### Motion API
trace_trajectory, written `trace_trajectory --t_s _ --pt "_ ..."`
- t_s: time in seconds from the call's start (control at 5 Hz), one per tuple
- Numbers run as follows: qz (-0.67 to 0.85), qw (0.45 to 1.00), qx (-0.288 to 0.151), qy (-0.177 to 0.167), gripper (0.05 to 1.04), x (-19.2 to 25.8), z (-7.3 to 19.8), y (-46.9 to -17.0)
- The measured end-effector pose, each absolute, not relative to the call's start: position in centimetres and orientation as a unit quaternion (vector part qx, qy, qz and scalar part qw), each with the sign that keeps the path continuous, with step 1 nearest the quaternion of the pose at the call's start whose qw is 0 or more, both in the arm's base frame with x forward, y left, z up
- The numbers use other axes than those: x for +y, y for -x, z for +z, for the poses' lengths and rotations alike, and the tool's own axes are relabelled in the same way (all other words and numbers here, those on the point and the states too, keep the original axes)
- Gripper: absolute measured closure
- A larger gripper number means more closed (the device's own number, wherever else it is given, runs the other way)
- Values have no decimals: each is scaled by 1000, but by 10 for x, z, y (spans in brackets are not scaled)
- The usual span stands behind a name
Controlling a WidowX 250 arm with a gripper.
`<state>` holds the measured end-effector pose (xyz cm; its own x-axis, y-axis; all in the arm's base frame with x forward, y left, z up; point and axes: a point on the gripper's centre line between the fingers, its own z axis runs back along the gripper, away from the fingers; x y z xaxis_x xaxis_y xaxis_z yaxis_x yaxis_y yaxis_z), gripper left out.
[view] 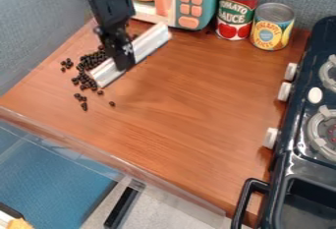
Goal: Sweep into pile
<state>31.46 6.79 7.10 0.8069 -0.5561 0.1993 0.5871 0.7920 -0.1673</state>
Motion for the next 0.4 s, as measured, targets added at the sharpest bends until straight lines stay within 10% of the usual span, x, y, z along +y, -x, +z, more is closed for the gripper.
trace_trajectory --t_s 0.4 --pt "-350 930 -47 103 705 66 62 -288"
